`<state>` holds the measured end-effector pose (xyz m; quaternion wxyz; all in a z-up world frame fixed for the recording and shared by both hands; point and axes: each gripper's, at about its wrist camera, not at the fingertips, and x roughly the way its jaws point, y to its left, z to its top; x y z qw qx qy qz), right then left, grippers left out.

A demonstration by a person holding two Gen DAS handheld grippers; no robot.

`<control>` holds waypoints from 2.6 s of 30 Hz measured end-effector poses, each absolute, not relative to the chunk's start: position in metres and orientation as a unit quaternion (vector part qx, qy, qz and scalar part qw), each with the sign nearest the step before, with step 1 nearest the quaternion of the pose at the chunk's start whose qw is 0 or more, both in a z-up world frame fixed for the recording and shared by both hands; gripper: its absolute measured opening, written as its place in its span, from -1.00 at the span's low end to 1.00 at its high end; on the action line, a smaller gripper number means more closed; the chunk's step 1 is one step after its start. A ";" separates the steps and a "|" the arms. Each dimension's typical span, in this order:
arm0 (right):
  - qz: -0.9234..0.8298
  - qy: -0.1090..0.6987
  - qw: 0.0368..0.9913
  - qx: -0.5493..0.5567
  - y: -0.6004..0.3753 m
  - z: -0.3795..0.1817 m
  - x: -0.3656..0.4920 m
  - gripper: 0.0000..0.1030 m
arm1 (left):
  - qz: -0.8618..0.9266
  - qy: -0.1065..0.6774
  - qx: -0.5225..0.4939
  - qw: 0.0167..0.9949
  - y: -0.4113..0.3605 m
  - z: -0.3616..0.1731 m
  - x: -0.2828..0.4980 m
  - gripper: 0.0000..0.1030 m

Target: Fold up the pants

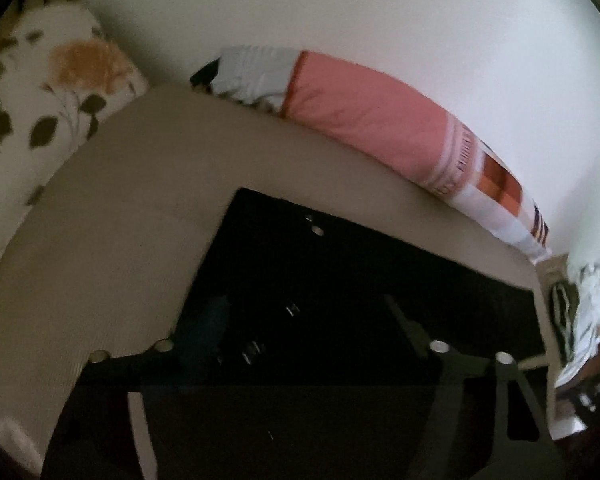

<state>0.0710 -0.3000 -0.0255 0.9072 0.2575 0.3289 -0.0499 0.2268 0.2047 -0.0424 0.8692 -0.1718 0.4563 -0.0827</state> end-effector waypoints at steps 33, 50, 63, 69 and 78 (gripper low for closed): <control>0.070 0.409 0.898 0.147 -0.203 -0.054 0.296 1.00 | -0.260 0.540 -0.318 0.735 0.229 -0.149 0.395 -0.49; 0.363 0.511 0.768 -0.136 -0.175 -0.059 0.408 0.60 | -0.327 0.381 -0.189 0.844 0.206 -0.033 0.305 -0.81; 0.381 0.573 0.693 -0.216 -0.199 -0.095 0.417 -0.63 | -0.310 0.383 -0.162 0.855 0.196 -0.027 0.296 -0.81; 0.317 0.510 0.766 -0.230 -0.198 -0.073 0.379 -0.83 | -0.291 0.393 -0.153 0.859 0.198 -0.031 0.299 -0.81; 0.172 0.392 0.877 -0.219 -0.201 -0.015 0.246 -0.85 | -0.316 0.389 -0.112 0.858 0.205 -0.010 0.260 -0.81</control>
